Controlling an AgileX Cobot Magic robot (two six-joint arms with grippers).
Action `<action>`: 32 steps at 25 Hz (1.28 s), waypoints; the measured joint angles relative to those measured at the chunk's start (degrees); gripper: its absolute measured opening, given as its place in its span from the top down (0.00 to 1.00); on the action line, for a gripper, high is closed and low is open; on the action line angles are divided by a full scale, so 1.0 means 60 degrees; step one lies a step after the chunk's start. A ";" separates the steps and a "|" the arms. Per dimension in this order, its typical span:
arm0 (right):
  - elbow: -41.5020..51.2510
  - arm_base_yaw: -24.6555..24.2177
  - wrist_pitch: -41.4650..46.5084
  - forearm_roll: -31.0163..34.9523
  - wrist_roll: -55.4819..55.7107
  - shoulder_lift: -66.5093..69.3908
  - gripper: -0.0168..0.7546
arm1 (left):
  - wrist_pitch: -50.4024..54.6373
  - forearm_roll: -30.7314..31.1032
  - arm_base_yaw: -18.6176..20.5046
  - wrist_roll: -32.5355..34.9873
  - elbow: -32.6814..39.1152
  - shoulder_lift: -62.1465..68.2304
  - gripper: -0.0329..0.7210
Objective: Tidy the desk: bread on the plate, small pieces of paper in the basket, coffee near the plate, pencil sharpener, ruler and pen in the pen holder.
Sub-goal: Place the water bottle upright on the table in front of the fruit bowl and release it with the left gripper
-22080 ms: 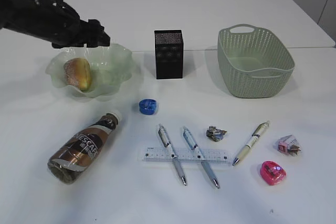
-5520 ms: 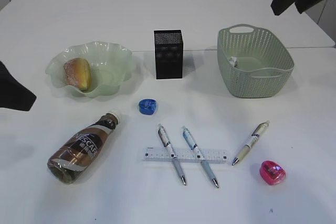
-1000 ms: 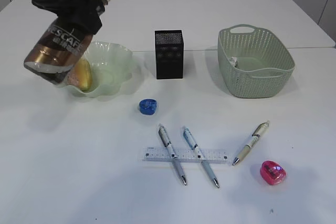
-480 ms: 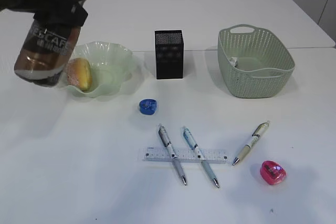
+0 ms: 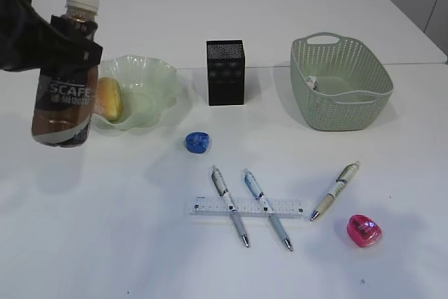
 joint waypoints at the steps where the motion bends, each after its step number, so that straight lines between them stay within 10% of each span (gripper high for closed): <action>1: 0.0005 0.0000 -0.0018 0.0000 0.0000 0.0000 0.46 | -0.0393 -0.0018 0.0008 0.0000 0.0217 0.0000 0.58; 16: 0.0042 0.0000 -0.0124 -0.0019 0.0009 0.0000 0.46 | -0.7498 -0.0318 0.0023 0.0000 0.3377 0.0053 0.58; 32: 0.0042 0.0000 -0.0196 0.0148 0.0009 0.0000 0.46 | -1.1343 -0.1231 0.0030 -0.0085 0.4997 0.0275 0.58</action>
